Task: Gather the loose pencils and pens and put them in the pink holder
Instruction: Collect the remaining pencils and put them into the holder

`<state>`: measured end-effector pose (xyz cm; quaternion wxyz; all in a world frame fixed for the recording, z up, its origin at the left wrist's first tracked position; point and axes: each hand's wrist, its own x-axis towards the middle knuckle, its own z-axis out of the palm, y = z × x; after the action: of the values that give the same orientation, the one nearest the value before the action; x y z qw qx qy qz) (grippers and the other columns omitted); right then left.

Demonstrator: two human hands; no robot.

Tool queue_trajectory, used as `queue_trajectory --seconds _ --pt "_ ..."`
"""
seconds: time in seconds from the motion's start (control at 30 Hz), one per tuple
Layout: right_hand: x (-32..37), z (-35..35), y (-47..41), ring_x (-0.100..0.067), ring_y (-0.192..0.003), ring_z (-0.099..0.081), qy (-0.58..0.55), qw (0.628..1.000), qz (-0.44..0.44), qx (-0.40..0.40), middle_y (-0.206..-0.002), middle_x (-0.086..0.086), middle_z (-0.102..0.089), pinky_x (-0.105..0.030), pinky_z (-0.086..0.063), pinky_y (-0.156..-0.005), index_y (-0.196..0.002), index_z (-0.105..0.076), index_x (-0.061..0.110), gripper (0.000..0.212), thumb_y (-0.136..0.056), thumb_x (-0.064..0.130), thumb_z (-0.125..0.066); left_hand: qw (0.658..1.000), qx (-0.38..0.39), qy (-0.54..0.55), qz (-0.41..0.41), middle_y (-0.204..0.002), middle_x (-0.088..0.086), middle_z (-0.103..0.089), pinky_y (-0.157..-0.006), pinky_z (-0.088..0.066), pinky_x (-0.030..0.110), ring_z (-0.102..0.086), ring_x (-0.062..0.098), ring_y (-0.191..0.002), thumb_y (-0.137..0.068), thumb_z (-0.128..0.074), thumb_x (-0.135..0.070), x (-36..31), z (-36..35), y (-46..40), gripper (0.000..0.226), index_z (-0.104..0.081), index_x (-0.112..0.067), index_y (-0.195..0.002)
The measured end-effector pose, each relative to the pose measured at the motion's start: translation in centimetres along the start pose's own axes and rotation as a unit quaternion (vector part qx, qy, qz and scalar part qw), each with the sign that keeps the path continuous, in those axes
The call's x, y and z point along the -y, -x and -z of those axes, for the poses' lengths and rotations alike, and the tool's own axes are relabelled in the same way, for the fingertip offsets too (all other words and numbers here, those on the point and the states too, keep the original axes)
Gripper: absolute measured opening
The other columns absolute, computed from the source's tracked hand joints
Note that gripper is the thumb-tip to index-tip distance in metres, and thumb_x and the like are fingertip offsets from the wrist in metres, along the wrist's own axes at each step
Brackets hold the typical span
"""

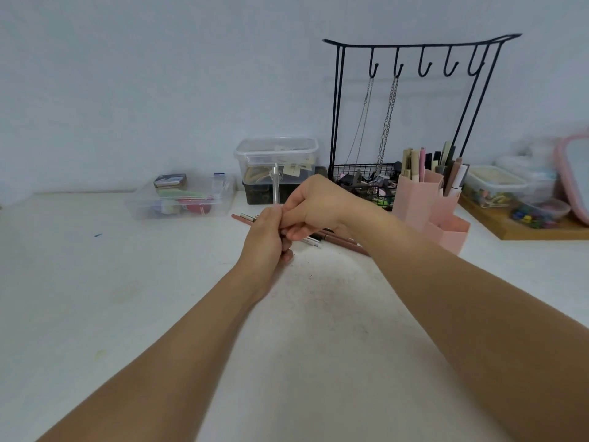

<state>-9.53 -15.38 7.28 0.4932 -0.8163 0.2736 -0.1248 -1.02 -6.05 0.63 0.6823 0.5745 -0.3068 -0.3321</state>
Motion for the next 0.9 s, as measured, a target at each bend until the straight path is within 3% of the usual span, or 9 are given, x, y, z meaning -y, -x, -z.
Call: queue_trajectory --seconds 0.13,0.27,0.4,0.47,0.53,0.67,0.9 --pt "-0.2 -0.4 -0.2 -0.017 -0.057 -0.070 0.043 0.999 0.011 -0.023 -0.071 -0.017 -0.074 -0.022 -0.060 -0.057 -0.083 -0.073 -0.002 0.007 -0.083 0.002 -0.078 1.000 -0.001 -0.015 -0.005 -0.058 -0.003 -0.044 -0.041 -0.028 0.022 -0.032 0.007 -0.044 -0.108 -0.032 -0.029 -0.3 0.0 0.5 0.033 -0.050 -0.018 -0.083" --pt "0.3 2.1 0.3 -0.013 -0.071 -0.072 0.079 0.996 0.017 0.034 -0.084 -0.011 -0.077 -0.020 -0.058 -0.064 -0.093 -0.077 0.003 0.016 -0.080 0.010 -0.083 0.999 -0.038 0.013 0.020 -0.051 -0.007 -0.039 -0.038 -0.022 0.021 -0.027 0.006 -0.040 -0.104 -0.035 -0.022 -1.0 0.2 0.7 0.028 -0.055 -0.016 -0.085" --pt "-0.4 5.3 0.7 -0.018 -0.079 -0.074 0.309 0.950 -0.007 -0.039 -0.082 -0.004 -0.076 -0.023 -0.053 -0.061 -0.087 -0.076 0.011 0.015 -0.079 0.021 -0.084 0.994 -0.077 0.069 0.041 -0.048 -0.006 -0.037 -0.038 -0.019 0.021 -0.024 0.007 -0.040 -0.108 -0.036 -0.038 -1.3 0.1 1.0 0.036 -0.055 -0.017 -0.087" --pt "-1.0 5.6 0.5 -0.022 -0.085 -0.073 0.372 0.927 -0.046 -0.013 -0.085 -0.007 -0.076 -0.025 -0.052 -0.062 -0.089 -0.077 0.010 0.017 -0.079 0.022 -0.085 0.995 -0.078 0.050 0.035 -0.050 -0.005 -0.037 -0.043 -0.018 0.024 -0.024 0.008 -0.042 -0.106 -0.037 -0.028 -1.3 0.0 1.0 0.030 -0.055 -0.016 -0.085" --pt "-1.7 5.2 0.1 -0.024 -0.089 -0.072 0.399 0.915 -0.062 0.004 -0.091 -0.007 -0.076 -0.028 -0.056 -0.069 -0.089 -0.077 0.011 0.020 -0.077 0.023 -0.086 0.996 -0.081 0.036 0.032 -0.046 -0.007 -0.040 -0.047 -0.019 0.026 -0.025 0.009 -0.044 -0.103 -0.037 -0.019 -1.3 -0.2 1.1 0.027 -0.055 -0.016 -0.085" --pt "-2.1 4.6 -0.6 -0.024 -0.092 -0.068 0.439 0.897 -0.046 -0.009 -0.096 -0.005 -0.074 -0.039 -0.058 -0.088 -0.086 -0.075 0.013 0.022 -0.073 0.024 -0.089 0.996 -0.080 0.038 0.030 -0.046 -0.006 -0.043 -0.046 -0.019 0.025 -0.026 0.009 -0.045 -0.104 -0.036 -0.020 -1.2 -0.1 1.0 0.026 -0.055 -0.015 -0.087" --pt "-2.4 4.7 -0.2 -0.026 -0.077 -0.075 0.445 0.893 -0.065 0.002 -0.075 -0.008 -0.073 -0.035 -0.063 -0.071 -0.086 -0.074 0.005 0.029 -0.074 0.028 -0.088 0.996 -0.074 0.041 0.041 -0.047 -0.007 -0.040 -0.047 -0.021 0.025 -0.028 0.008 -0.044 -0.104 -0.038 -0.024 -1.1 -0.2 1.0 0.032 -0.058 -0.018 -0.080"
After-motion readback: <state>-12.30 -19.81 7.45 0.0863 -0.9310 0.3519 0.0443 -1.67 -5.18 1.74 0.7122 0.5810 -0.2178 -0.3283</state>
